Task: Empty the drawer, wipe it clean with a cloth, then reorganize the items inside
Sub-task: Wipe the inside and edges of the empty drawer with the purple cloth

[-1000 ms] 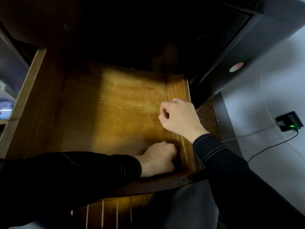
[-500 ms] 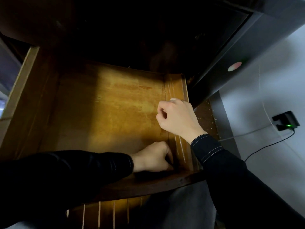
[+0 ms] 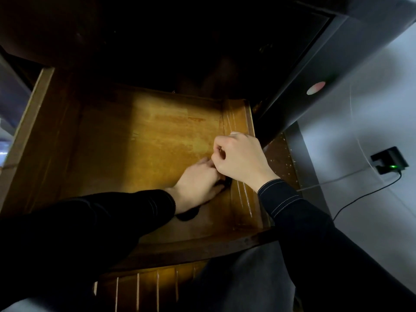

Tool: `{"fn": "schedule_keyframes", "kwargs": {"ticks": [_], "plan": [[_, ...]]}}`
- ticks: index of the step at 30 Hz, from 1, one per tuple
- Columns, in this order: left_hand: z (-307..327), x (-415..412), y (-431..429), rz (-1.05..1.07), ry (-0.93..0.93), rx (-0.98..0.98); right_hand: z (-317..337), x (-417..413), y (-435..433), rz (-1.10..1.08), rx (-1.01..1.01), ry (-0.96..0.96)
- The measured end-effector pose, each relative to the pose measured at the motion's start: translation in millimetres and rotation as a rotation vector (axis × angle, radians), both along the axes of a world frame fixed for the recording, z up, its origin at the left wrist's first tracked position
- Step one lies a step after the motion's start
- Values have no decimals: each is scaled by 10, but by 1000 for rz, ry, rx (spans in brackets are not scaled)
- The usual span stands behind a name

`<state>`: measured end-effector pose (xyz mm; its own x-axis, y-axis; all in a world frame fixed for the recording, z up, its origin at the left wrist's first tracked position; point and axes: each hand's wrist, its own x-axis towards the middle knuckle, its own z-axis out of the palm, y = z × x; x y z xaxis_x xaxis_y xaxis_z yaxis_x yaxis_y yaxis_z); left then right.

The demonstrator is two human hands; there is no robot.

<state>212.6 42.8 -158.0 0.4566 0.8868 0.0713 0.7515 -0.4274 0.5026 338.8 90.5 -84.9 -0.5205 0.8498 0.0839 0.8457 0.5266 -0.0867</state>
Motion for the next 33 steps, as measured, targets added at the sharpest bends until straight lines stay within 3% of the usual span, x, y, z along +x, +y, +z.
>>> {"fn": "schedule_keyframes", "kwargs": {"ticks": [5,7,13,20,33], "plan": [[18,108,-302,-445,58,-244,-7,8,12,11,-20,1],[45,126,-311,-527,58,-317,-11,14,13,16,-20,6],[81,50,-175,-565,205,-76,-13,10,6,17,-8,-3],[46,-43,59,-217,167,-13,-4,4,8,-2,2,8],[183,59,-287,-623,227,-183,4,12,3,16,-7,-13]]}}
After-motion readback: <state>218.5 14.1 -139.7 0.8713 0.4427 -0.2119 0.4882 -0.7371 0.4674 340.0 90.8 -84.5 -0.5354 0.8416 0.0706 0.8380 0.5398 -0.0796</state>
